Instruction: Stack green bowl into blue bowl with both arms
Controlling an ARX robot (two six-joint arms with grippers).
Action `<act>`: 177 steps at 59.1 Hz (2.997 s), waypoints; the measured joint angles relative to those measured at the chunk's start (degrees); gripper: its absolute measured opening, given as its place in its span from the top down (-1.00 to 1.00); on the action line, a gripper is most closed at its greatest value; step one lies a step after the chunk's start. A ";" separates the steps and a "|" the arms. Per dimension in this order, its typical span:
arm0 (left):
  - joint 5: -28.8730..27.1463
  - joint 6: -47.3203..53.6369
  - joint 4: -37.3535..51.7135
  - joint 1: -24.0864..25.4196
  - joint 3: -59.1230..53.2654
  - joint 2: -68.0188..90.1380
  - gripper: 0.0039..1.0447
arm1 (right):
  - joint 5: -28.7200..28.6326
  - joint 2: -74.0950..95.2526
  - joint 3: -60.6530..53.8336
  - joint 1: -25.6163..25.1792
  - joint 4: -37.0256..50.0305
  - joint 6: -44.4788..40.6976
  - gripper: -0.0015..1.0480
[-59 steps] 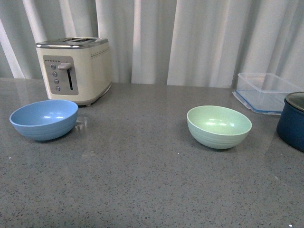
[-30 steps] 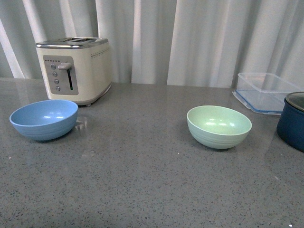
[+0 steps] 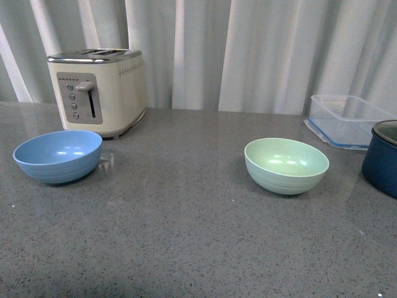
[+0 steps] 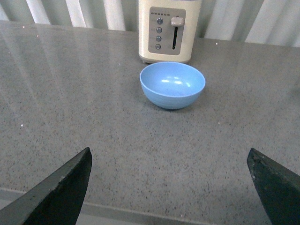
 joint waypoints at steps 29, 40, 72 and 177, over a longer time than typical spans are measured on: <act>3.56 -13.77 -4.87 4.33 30.56 37.97 -0.87 | -0.02 0.00 0.00 0.00 0.00 0.00 -0.81; 3.43 -16.39 -7.17 4.74 40.15 51.23 -0.87 | -0.02 0.00 0.00 0.00 0.00 0.00 -0.81; -3.17 -18.18 -12.15 -0.13 61.05 81.79 -0.87 | 0.00 0.00 0.00 0.00 0.00 0.00 -0.81; -5.49 -19.61 -17.51 -23.80 75.32 89.37 0.94 | -0.02 0.00 0.00 0.00 0.00 0.00 -0.81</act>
